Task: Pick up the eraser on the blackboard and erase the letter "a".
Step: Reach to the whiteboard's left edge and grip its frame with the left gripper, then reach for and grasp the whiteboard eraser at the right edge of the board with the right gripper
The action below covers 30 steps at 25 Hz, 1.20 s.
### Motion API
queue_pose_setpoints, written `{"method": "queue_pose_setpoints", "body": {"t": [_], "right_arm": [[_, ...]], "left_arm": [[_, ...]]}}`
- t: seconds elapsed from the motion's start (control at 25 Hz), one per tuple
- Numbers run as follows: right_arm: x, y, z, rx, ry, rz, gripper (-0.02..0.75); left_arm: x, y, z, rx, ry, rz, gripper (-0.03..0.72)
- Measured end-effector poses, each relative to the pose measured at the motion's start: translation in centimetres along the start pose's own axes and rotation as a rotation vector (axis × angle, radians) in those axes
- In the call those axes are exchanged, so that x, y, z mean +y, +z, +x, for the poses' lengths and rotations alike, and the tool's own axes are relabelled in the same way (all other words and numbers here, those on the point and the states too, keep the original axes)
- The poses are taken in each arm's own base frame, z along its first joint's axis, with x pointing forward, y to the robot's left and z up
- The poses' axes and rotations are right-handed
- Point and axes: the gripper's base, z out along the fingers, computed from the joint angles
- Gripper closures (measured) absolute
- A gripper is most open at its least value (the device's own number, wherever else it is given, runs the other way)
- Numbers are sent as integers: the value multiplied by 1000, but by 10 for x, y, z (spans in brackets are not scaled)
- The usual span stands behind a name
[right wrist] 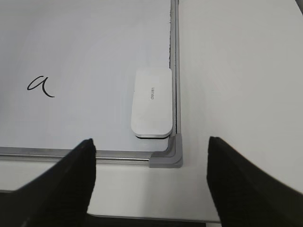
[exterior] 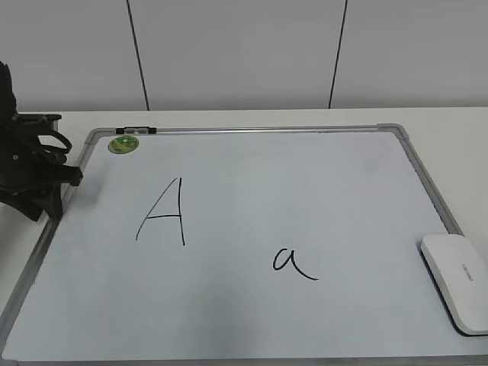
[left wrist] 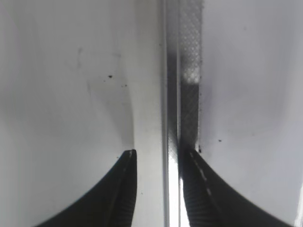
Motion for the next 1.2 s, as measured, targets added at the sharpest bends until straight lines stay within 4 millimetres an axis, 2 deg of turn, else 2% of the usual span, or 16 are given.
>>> {"method": "queue_pose_setpoints", "body": {"t": [0.4, 0.48, 0.56, 0.64, 1.2], "right_arm": [[0, 0, 0, 0, 0, 0, 192], [0, 0, 0, 0, 0, 0, 192], [0, 0, 0, 0, 0, 0, 192], [0, 0, 0, 0, 0, 0, 192], [2, 0, 0, -1, 8, -18, 192]], "left_arm": [[-1, 5, -3, 14, -3, 9, 466], [-1, 4, -2, 18, -7, 13, 519], [-2, 5, -2, 21, -13, 19, 622], [-2, 5, -2, 21, -13, 19, 653], [-2, 5, -2, 24, -16, 23, 662]]}}
